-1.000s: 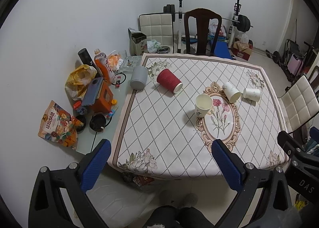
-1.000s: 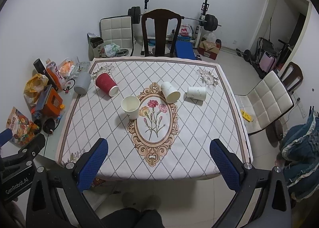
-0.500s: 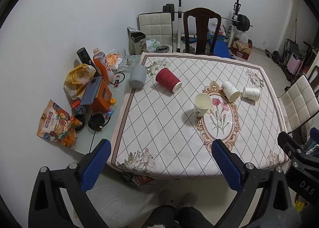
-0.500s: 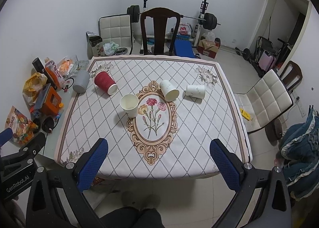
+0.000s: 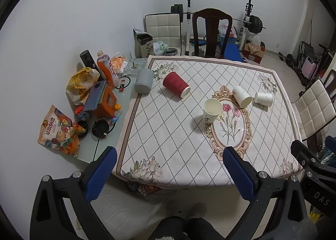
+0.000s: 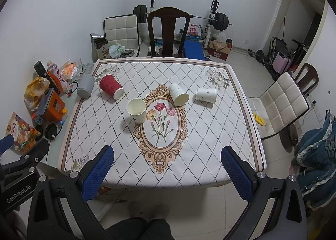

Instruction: Flip cup upright

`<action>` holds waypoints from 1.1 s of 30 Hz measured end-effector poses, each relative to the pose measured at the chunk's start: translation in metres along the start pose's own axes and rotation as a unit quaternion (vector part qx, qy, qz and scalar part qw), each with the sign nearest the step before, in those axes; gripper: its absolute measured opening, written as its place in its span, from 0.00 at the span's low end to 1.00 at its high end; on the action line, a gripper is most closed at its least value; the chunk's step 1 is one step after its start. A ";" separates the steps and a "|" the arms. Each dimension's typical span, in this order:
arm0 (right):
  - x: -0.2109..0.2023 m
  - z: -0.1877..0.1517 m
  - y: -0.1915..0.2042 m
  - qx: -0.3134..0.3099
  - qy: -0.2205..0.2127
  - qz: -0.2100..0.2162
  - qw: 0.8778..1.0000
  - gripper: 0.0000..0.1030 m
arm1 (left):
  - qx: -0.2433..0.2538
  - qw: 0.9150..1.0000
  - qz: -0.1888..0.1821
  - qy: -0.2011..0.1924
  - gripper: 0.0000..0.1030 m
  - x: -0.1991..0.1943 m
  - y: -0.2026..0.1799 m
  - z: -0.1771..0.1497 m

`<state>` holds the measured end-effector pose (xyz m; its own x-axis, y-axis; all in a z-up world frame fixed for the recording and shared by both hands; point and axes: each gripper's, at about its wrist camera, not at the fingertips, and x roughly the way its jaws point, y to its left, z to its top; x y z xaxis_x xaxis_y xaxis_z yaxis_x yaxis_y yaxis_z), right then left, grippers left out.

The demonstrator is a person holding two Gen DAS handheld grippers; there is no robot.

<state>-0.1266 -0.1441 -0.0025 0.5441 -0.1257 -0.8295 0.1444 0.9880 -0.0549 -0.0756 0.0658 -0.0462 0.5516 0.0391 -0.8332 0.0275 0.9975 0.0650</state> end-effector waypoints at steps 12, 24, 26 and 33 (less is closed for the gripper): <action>0.003 -0.001 0.003 0.000 0.002 0.002 1.000 1.00 | 0.001 1.000 0.000 0.000 1.00 0.000 0.001 0.000; 0.002 -0.001 0.003 0.000 0.002 0.002 1.000 1.00 | 0.001 1.000 -0.001 -0.001 1.00 0.000 0.002 0.001; 0.002 0.000 0.003 0.001 0.002 0.002 1.000 1.00 | 0.001 1.000 -0.001 0.000 1.00 0.000 0.001 0.001; 0.002 0.000 0.005 0.000 0.001 0.002 1.000 1.00 | 0.000 1.000 0.000 -0.001 1.00 0.000 0.001 0.001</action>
<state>-0.1245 -0.1398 -0.0041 0.5425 -0.1223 -0.8311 0.1433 0.9883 -0.0518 -0.0744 0.0670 -0.0458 0.5530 0.0390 -0.8323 0.0283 0.9974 0.0656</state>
